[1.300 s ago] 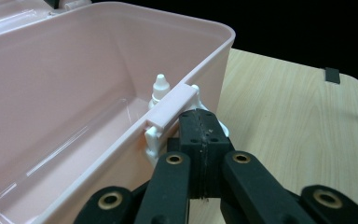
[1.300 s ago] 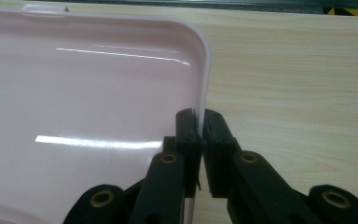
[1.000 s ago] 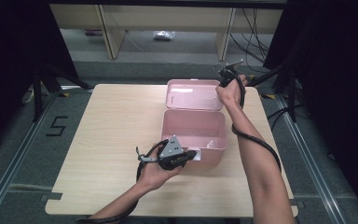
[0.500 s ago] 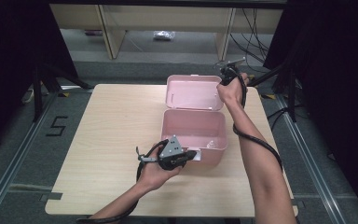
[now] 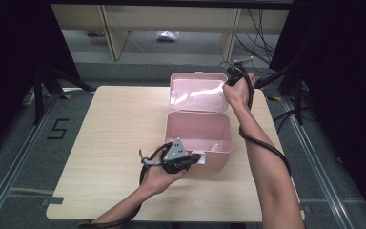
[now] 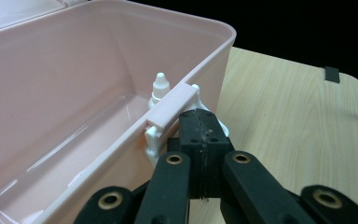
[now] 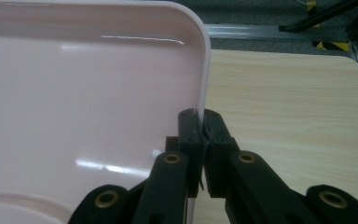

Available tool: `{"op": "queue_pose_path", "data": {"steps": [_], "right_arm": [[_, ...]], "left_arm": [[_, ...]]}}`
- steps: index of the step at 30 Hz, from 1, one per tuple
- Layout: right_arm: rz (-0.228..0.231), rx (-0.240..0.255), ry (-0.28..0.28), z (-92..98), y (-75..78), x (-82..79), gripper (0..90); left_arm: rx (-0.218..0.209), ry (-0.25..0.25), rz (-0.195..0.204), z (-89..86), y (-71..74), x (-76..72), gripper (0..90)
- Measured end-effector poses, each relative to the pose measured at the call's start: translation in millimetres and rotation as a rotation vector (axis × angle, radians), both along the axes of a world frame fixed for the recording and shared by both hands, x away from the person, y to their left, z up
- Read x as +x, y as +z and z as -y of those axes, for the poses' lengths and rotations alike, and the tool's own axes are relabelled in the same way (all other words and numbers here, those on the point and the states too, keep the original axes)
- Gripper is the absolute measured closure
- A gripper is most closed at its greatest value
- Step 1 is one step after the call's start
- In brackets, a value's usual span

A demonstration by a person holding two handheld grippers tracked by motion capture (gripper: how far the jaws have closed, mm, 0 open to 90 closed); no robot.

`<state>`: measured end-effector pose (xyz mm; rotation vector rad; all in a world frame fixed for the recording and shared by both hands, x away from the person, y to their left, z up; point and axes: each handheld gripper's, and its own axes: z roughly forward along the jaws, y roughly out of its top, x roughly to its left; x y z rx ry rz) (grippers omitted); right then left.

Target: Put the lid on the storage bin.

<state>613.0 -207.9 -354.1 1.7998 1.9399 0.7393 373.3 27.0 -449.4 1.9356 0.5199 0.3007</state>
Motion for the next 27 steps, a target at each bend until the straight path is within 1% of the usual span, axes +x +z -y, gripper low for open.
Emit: {"op": "queue_pose_path", "data": {"steps": [1,2,3,4,5,6,7,8,9,10,11,12,13,14,15,16,17,18,19,20,21,22,23,24,25,26,27], "right_arm": [[0.009,-0.004,0.019,1.4,0.2,0.2,88.5],[0.0,0.015,-0.01,-0.9,1.6,-1.4,88.5],[0.013,0.001,0.003,0.4,1.9,-1.5,88.6],[0.008,0.007,-0.001,0.0,2.7,-2.2,88.6],[0.022,-0.004,0.016,1.7,2.0,-2.4,88.6],[0.013,0.011,-0.004,-0.3,4.4,-3.9,88.7],[0.015,0.023,-0.012,-1.3,4.8,-4.9,88.7],[0.024,0.007,0.004,0.3,5.5,-5.3,88.7],[0.042,-0.014,0.025,2.3,5.1,-5.5,88.7],[0.032,0.01,-0.001,-0.1,5.9,-6.8,88.8],[0.03,0.008,0.005,0.6,8.1,-7.5,88.8],[0.039,0.009,0.009,0.6,8.0,-7.7,88.8],[0.033,0.025,-0.006,-1.0,8.5,-9.2,88.9],[0.05,-0.005,0.021,1.5,8.9,-8.8,88.8],[0.046,0.011,0.015,0.2,10.4,-9.9,88.9],[0.037,0.029,-0.011,-1.9,11.7,-11.3,88.9],[0.05,0.015,0.021,0.7,12.1,-10.6,88.9],[0.061,0.004,0.014,0.2,11.5,-11.3,88.9],[0.061,0.004,0.017,0.3,12.0,-11.8,89.0],[0.061,0.012,0.008,-0.4,12.6,-12.5,89.1],[0.061,0.006,0.018,0.4,13.2,-12.7,89.1],[0.064,0.013,0.011,-0.3,13.8,-13.5,89.1],[0.058,0.035,-0.01,-2.2,14.5,-14.8,89.2],[0.073,0.011,0.013,-0.1,14.4,-14.5,89.2],[0.077,0.011,0.013,-0.3,14.9,-15.5,89.2],[0.075,0.018,0.007,-0.9,15.5,-16.5,89.3],[0.078,0.007,0.018,0.3,16.0,-16.8,89.3]], "left_arm": [[0.001,0.0,0.0,0.0,0.1,0.1,90.0],[0.002,0.0,0.0,0.1,0.2,0.2,90.0],[-0.002,-0.002,0.001,0.2,-0.1,0.4,90.0],[0.003,-0.001,0.0,0.1,0.3,0.3,90.0],[0.003,-0.002,0.0,0.0,0.2,0.4,90.0],[-0.005,-0.008,0.0,0.3,-0.2,0.9,90.0],[-0.004,-0.006,0.001,0.3,-0.2,0.8,90.0],[-0.003,-0.006,0.001,0.3,-0.2,0.8,90.0],[-0.004,-0.007,0.001,0.3,-0.2,0.8,90.0],[-0.003,-0.007,0.001,0.3,-0.2,0.9,90.0],[-0.003,-0.007,0.002,0.4,-0.2,0.9,90.0],[-0.002,-0.008,0.001,0.3,0.0,1.0,90.0],[-0.002,-0.008,0.0,0.3,0.0,1.1,90.0],[-0.002,-0.008,0.0,0.3,0.0,1.1,90.0],[-0.002,-0.008,0.0,0.3,0.0,1.0,90.0],[-0.002,-0.007,0.001,0.4,-0.1,1.0,90.0],[-0.003,-0.006,0.0,0.4,-0.2,1.0,90.0],[-0.003,-0.007,0.0,0.4,-0.2,1.1,90.0],[-0.002,-0.007,0.001,0.4,-0.1,1.1,90.0],[0.0,-0.004,0.0,0.3,0.1,1.0,90.0],[-0.008,-0.001,-0.005,0.9,-0.1,0.7,90.0],[0.025,-0.004,0.007,-1.0,0.9,1.6,90.0],[0.004,-0.002,-0.001,0.3,0.4,0.9,90.0],[0.008,-0.002,0.0,0.2,0.5,1.0,90.0],[0.008,-0.002,0.0,0.2,0.5,1.0,90.0],[-0.001,0.0,-0.003,0.8,0.3,0.7,90.0],[0.003,-0.002,-0.002,0.5,0.4,0.8,90.0]]}}
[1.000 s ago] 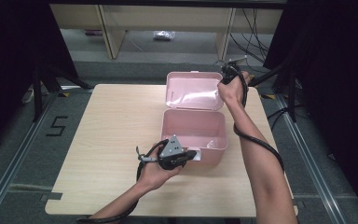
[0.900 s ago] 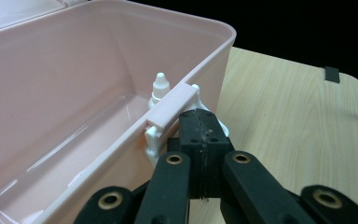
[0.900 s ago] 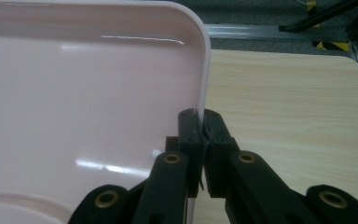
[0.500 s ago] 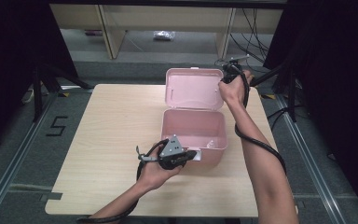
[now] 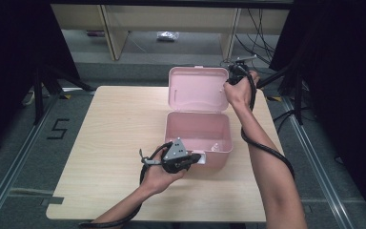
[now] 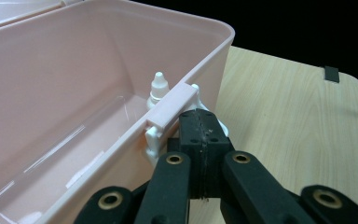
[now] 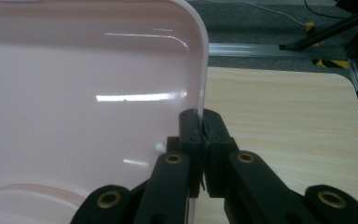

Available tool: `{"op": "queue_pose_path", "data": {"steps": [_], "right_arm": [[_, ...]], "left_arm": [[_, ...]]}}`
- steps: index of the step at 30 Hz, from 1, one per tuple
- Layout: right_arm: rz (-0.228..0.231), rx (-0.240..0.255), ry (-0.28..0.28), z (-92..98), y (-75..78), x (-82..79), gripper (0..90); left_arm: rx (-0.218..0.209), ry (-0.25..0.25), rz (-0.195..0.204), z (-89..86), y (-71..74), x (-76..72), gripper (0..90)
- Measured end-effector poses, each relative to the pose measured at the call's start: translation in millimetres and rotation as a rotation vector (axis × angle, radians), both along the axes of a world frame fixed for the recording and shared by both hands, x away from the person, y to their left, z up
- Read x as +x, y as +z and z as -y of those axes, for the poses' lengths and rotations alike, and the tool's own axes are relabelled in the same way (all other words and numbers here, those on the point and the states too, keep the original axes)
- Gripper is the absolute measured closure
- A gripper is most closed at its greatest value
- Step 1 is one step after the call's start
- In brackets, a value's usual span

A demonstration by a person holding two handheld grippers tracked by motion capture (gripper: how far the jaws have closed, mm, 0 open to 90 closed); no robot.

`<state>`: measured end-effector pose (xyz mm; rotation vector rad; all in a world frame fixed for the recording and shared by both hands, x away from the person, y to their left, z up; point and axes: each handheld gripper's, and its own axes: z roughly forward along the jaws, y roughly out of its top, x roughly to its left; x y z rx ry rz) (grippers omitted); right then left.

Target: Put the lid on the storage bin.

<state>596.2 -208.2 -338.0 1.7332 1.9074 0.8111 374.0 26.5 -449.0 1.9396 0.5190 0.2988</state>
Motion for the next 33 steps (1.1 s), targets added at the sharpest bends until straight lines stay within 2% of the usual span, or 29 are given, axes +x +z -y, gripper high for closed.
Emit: {"op": "queue_pose_path", "data": {"steps": [1,2,3,4,6,7,8,9,10,11,13,15,17,19,21,23,26,27,28,29,31,32,33], "right_arm": [[-0.001,0.023,-0.019,-1.9,0.4,-1.5,89.3],[0.01,0.004,0.007,0.1,1.1,-2.0,89.3],[0.01,0.018,0.004,-0.3,2.0,-2.8,89.4],[0.018,0.008,0.009,0.2,2.6,-4.3,89.4],[0.012,0.028,-0.02,-2.6,4.2,-7.3,89.4],[0.029,-0.001,0.006,0.1,4.7,-7.6,89.4],[0.017,0.024,-0.015,-2.1,6.7,-9.7,89.4],[0.037,0.002,0.004,-0.4,6.0,-10.4,89.4],[0.03,0.015,-0.003,-1.4,7.9,-12.1,89.4],[0.047,0.001,0.008,0.0,7.2,-12.6,89.5],[0.038,0.025,-0.003,-0.8,9.2,-14.7,89.5],[0.063,-0.007,0.029,2.1,8.7,-15.3,89.5],[0.055,0.017,0.012,0.0,10.2,-17.6,89.5],[0.073,0.016,0.02,0.8,10.4,-19.2,89.6],[0.064,0.023,0.004,-0.6,11.8,-21.8,89.6],[0.085,-0.002,0.032,2.4,11.8,-22.2,89.6],[0.095,0.0,0.023,1.3,13.0,-25.7,89.6],[0.092,0.015,0.009,-0.1,13.6,-27.2,89.6],[0.1,0.005,0.018,0.9,13.7,-27.8,89.6],[0.099,0.015,0.017,0.6,14.4,-29.1,89.7],[0.113,-0.007,0.039,2.5,14.9,-30.2,89.7],[0.114,0.005,0.027,0.8,15.2,-32.6,89.7],[0.12,-0.01,0.028,1.4,15.5,-33.3,89.7]], "left_arm": [[0.003,-0.001,0.001,-0.2,0.1,0.1,90.0],[0.003,-0.001,0.002,-0.1,0.0,0.1,90.0],[0.002,-0.001,0.002,-0.1,0.0,0.1,90.0],[-0.006,0.002,-0.002,0.5,-0.2,-0.2,90.0],[0.006,-0.001,-0.001,-0.1,0.4,0.0,90.0],[0.007,-0.002,0.0,-0.1,0.5,0.0,90.0],[0.007,-0.001,-0.001,-0.1,0.5,0.0,90.0],[0.007,-0.001,-0.001,-0.1,0.5,0.1,90.0],[0.008,-0.001,-0.001,0.0,0.6,0.0,90.0],[0.008,-0.001,0.001,0.0,0.5,0.0,90.0],[0.007,-0.001,-0.001,0.0,0.5,0.1,90.0],[0.007,0.0,-0.001,0.0,0.6,0.2,90.0],[0.008,0.0,-0.002,-0.1,0.6,0.3,90.0],[0.008,-0.001,-0.001,-0.1,0.7,0.4,90.0],[0.007,-0.001,-0.003,-0.2,0.7,0.7,90.0],[0.005,-0.001,-0.004,-0.1,0.6,0.8,90.0],[0.007,-0.001,-0.003,-0.2,0.6,0.6,90.0],[0.006,-0.001,-0.004,-0.2,0.6,0.7,90.0],[0.008,-0.001,-0.003,-0.2,0.7,0.7,90.0],[0.008,-0.001,-0.003,-0.1,0.8,0.7,90.0],[0.007,-0.001,-0.003,-0.2,0.7,0.7,90.0],[0.006,0.0,-0.004,-0.2,0.6,0.6,90.0],[0.007,0.0,-0.003,-0.2,0.6,0.6,90.0]]}}
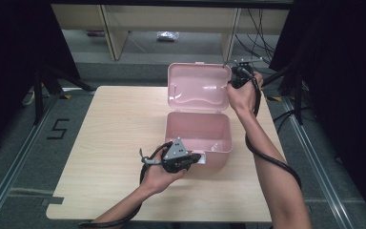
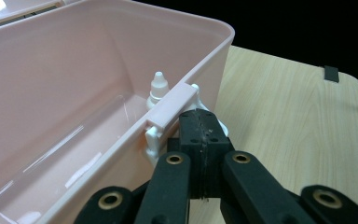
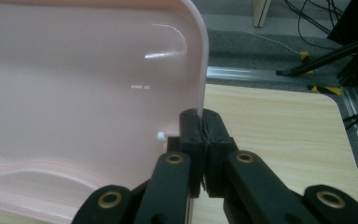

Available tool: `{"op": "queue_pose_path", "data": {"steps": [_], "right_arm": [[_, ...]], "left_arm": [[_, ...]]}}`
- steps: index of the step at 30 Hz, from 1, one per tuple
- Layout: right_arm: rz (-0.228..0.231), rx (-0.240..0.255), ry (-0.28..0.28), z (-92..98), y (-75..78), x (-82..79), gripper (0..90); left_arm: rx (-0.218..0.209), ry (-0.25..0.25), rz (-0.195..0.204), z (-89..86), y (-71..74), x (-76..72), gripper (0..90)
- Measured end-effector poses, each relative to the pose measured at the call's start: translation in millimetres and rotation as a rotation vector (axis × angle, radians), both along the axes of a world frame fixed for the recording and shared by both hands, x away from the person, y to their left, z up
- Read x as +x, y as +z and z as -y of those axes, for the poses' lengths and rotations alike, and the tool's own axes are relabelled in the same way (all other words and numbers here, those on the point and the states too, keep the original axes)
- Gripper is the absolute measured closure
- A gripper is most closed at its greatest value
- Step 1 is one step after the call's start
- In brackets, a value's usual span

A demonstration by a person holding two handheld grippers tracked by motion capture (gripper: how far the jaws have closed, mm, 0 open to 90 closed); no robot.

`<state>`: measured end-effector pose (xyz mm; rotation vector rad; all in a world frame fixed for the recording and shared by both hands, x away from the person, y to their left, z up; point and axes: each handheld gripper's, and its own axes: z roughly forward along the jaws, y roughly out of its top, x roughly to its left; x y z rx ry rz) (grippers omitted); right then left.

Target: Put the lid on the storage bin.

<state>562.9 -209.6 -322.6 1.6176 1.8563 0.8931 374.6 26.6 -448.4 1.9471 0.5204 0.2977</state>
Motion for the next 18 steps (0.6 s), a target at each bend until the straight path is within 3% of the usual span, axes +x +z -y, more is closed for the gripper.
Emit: {"op": "queue_pose_path", "data": {"steps": [1,5,8,12,13,18], "right_arm": [[-0.001,0.016,-0.004,-1.0,0.1,-1.8,89.7],[0.016,-0.007,0.018,0.9,2.1,-5.2,89.7],[0.016,0.011,0.012,0.0,2.8,-7.6,89.7],[0.027,-0.005,0.03,1.6,4.0,-10.5,89.8],[0.022,0.015,-0.002,-1.6,4.2,-12.7,89.7],[0.04,-0.001,0.021,0.4,3.9,-14.6,89.7]], "left_arm": [[0.001,0.001,0.0,0.1,0.1,-0.1,90.0],[0.001,0.0,0.0,0.0,0.2,0.1,90.0],[-0.001,0.001,-0.001,0.1,0.1,0.0,90.0],[-0.001,0.001,-0.001,0.1,0.1,0.1,90.0],[-0.001,0.001,-0.001,0.2,0.1,0.1,90.0],[0.003,0.0,-0.001,0.1,0.4,0.1,90.0]]}}
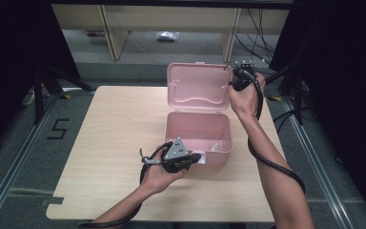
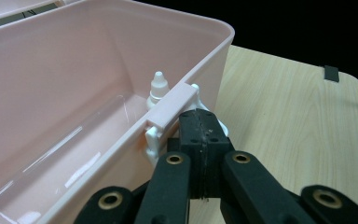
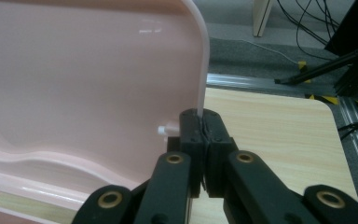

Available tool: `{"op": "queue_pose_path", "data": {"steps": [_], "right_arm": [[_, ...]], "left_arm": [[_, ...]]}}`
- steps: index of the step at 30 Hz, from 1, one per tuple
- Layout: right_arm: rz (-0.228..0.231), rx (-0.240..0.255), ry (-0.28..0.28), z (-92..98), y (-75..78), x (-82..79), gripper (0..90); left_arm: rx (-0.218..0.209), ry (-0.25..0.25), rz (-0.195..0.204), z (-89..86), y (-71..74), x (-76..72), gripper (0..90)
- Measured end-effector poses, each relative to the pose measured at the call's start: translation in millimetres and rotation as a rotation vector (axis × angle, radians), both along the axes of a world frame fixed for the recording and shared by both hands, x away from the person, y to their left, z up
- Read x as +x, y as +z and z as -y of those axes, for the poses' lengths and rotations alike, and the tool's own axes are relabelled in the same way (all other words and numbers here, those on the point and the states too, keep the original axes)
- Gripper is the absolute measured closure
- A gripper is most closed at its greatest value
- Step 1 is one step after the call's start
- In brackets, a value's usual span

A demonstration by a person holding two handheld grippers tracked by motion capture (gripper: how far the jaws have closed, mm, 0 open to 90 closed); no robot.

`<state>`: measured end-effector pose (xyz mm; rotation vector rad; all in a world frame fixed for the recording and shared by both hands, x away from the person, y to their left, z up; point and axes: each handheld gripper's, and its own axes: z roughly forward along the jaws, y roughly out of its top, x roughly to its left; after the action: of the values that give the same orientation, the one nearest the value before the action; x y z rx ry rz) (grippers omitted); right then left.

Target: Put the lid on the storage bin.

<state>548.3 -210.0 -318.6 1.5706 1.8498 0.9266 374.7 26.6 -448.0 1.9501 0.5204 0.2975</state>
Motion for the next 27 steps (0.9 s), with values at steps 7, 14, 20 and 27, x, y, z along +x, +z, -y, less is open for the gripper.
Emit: {"op": "queue_pose_path", "data": {"steps": [7,14,20,27], "right_arm": [[0.016,-0.001,0.001,-1.2,1.8,-8.0,89.7],[0.033,-0.007,0.009,-0.7,2.7,-14.5,89.6],[0.045,-0.006,0.004,-2.2,2.7,-19.9,89.6],[0.066,-0.011,0.015,-1.5,2.3,-26.0,89.6]], "left_arm": [[0.0,0.0,-0.001,0.0,0.0,-0.1,90.0],[-0.001,0.0,-0.003,0.0,0.1,-0.1,90.0],[0.0,-0.001,-0.003,0.1,0.3,0.1,90.0],[-0.001,-0.001,-0.004,0.2,0.4,0.1,90.0]]}}
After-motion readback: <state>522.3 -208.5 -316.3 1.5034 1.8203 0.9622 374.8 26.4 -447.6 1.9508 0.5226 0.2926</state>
